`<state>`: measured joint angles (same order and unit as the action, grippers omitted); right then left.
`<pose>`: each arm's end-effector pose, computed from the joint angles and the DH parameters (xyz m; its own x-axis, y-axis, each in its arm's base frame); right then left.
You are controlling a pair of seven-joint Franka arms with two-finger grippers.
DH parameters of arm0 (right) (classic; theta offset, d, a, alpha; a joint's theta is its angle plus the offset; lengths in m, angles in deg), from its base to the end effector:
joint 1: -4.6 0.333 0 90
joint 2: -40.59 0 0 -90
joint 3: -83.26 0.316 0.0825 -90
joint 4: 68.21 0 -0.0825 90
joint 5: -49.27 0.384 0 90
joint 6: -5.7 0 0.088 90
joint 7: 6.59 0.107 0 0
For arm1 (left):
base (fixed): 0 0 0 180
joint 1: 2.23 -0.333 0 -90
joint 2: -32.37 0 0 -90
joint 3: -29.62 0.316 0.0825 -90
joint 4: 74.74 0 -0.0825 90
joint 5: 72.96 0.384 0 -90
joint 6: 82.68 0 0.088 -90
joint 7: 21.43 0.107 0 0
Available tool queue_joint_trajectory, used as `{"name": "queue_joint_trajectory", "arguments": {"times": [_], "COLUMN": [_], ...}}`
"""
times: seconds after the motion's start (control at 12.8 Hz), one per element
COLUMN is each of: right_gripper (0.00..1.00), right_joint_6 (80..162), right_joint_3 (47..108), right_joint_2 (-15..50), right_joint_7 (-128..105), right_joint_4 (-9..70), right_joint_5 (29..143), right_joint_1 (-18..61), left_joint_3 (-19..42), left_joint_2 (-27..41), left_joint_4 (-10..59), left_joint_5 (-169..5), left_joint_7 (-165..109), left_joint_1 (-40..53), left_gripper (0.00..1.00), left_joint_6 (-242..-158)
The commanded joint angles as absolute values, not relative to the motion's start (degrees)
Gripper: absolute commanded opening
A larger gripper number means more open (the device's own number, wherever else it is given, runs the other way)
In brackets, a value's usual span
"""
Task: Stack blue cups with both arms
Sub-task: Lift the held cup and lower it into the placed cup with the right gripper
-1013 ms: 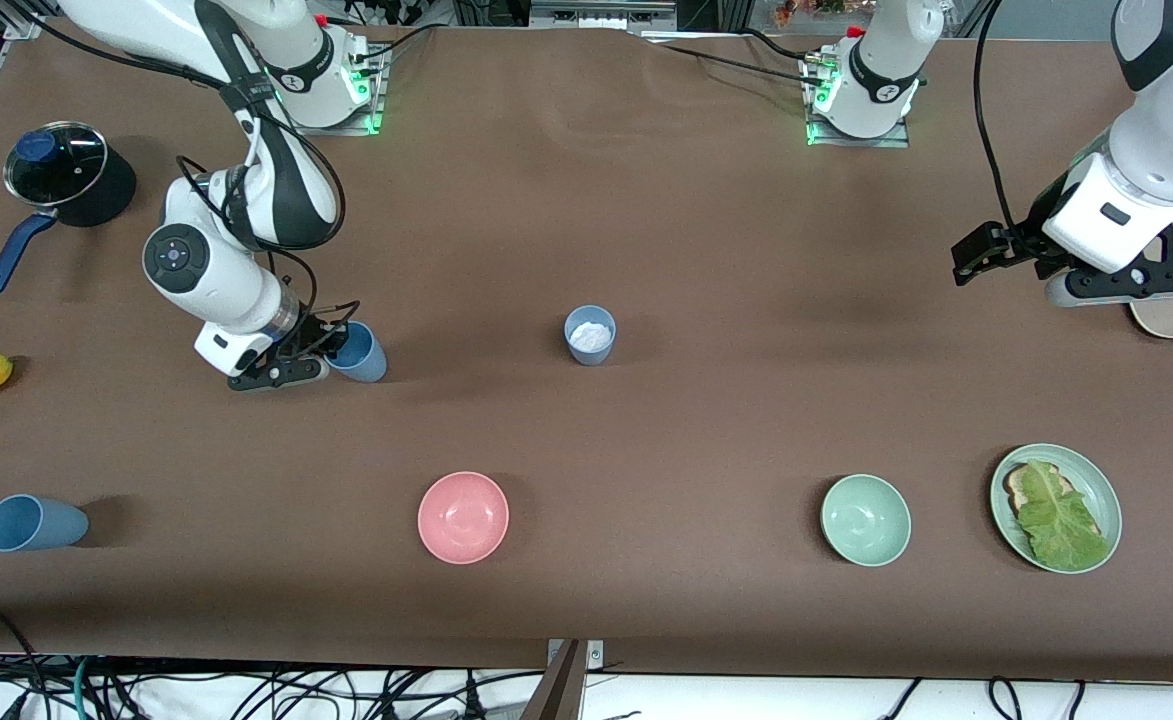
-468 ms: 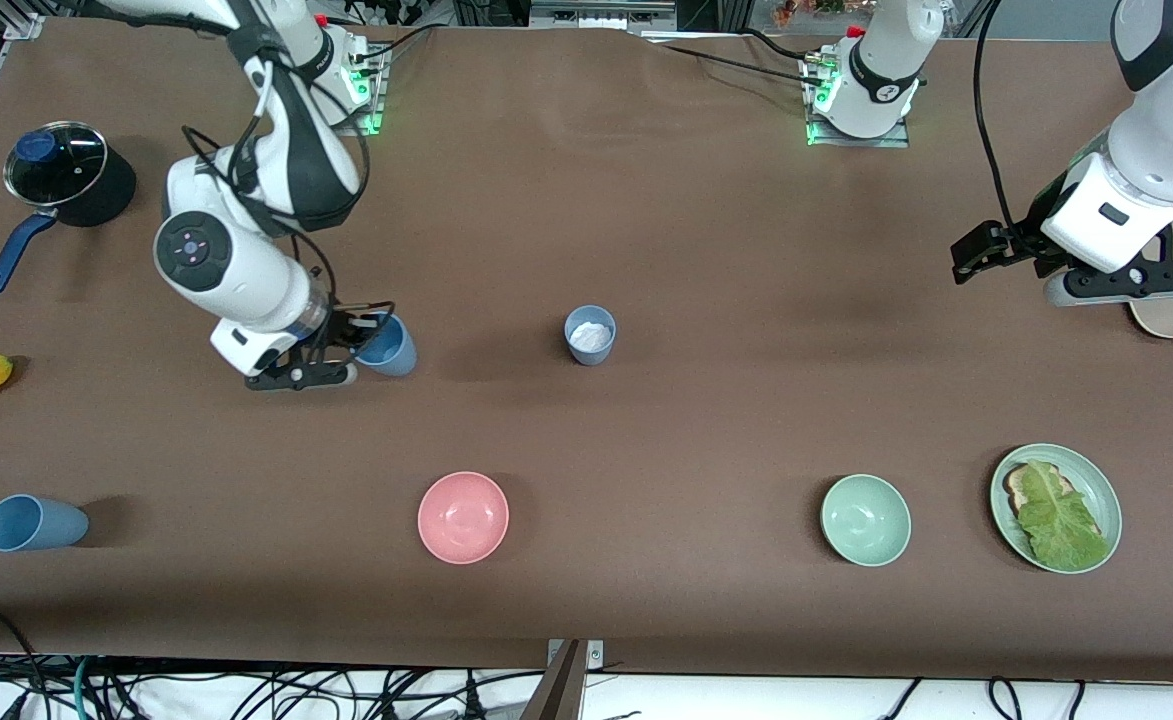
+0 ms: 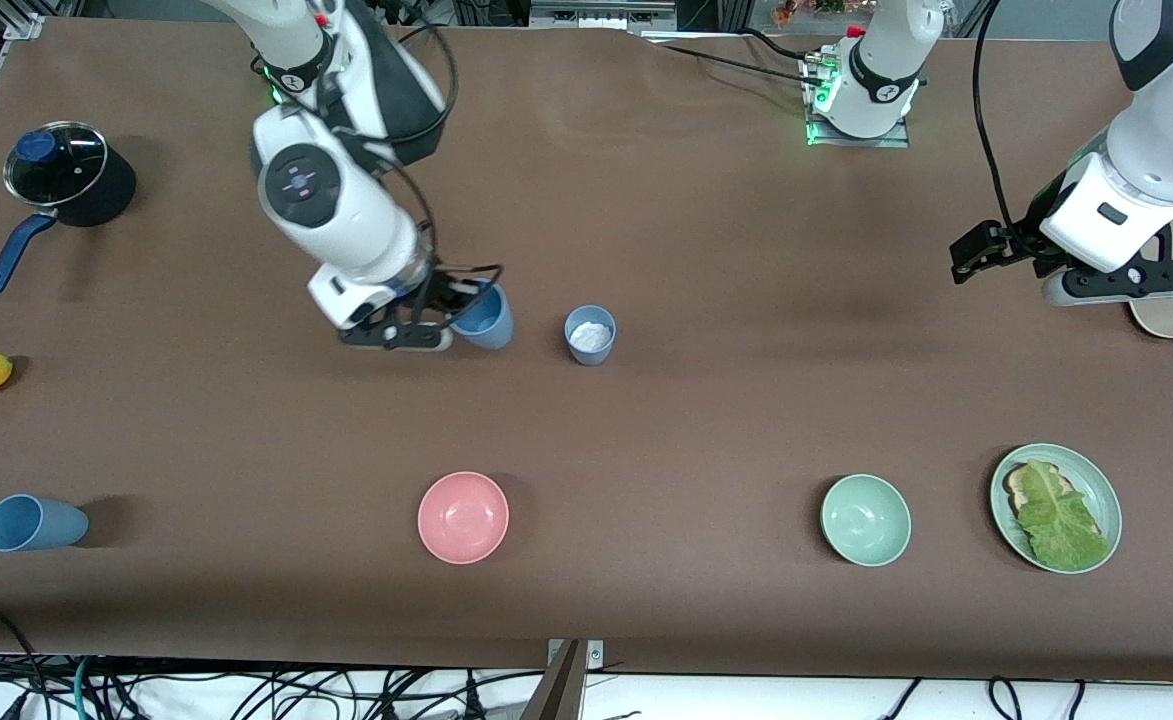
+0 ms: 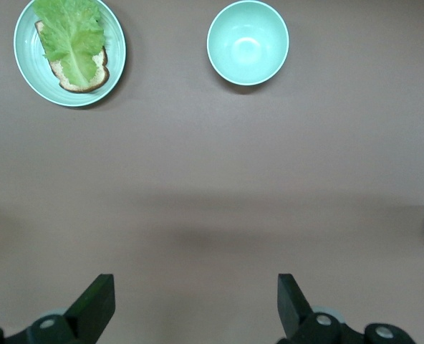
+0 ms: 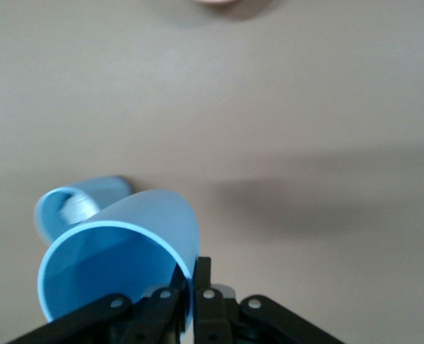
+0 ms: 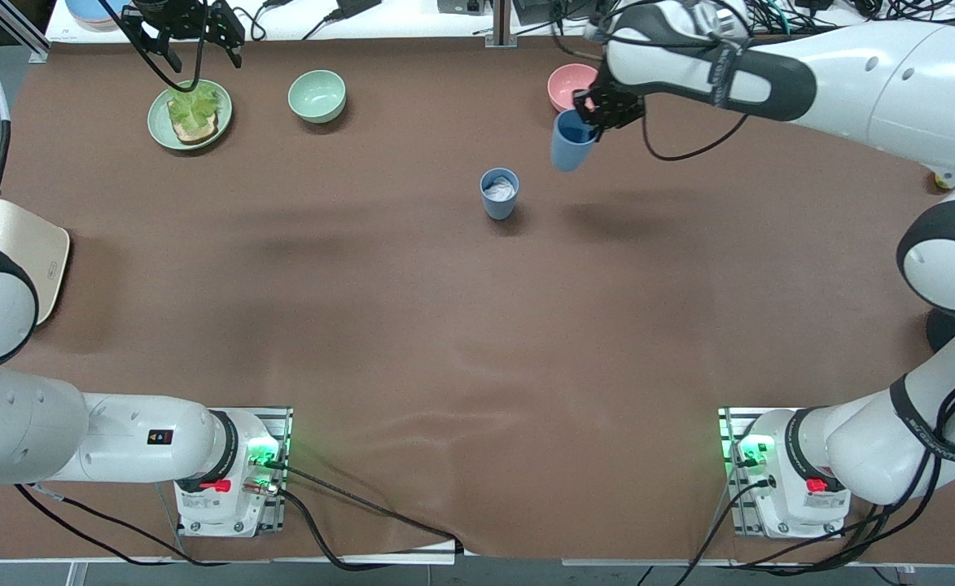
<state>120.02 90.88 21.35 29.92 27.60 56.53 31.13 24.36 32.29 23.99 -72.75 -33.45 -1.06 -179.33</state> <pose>0.5394 0.3654 0.4107 0.9899 -0.0942 -0.1062 -0.1066 -0.9873 -0.1178 0.5555 -0.0622 0.5614 0.9946 0.0971 -0.0361 0.0967 -0.9952 -0.0113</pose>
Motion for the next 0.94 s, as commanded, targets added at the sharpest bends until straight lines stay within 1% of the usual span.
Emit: {"name": "queue_joint_trajectory", "arguments": {"times": [0.0, 0.08, 0.23, 0.86], "right_gripper": [0.0, 0.0, 0.0, 0.0], "right_joint_6": [113.8, 112.4, 112.4, 114.2], "right_joint_3": [90.6, 90.6, 90.6, 90.5], "right_joint_2": [13.5, 11.0, 8.0, 4.6], "right_joint_7": [39.4, 42.3, 46.0, 49.9], "right_joint_4": [14.8, 10.7, 6.9, 6.6], "right_joint_5": [54.5, 53.5, 52.8, 49.2], "right_joint_1": [36.1, 37.5, 39.7, 42.4], "left_joint_3": [24.4, 24.4, 24.4, 24.4], "left_joint_2": [32.7, 32.7, 32.7, 32.8], "left_joint_4": [23.7, 23.7, 23.7, 23.7], "left_joint_5": [-72.1, -72.1, -72.1, -72.1], "left_joint_7": [-32.9, -32.9, -32.9, -33.0], "left_joint_1": [-0.6, -0.6, -0.6, -0.6], "left_gripper": [1.0, 1.0, 1.0, 1.0], "left_joint_6": [-178.7, -178.7, -178.7, -178.7]}}
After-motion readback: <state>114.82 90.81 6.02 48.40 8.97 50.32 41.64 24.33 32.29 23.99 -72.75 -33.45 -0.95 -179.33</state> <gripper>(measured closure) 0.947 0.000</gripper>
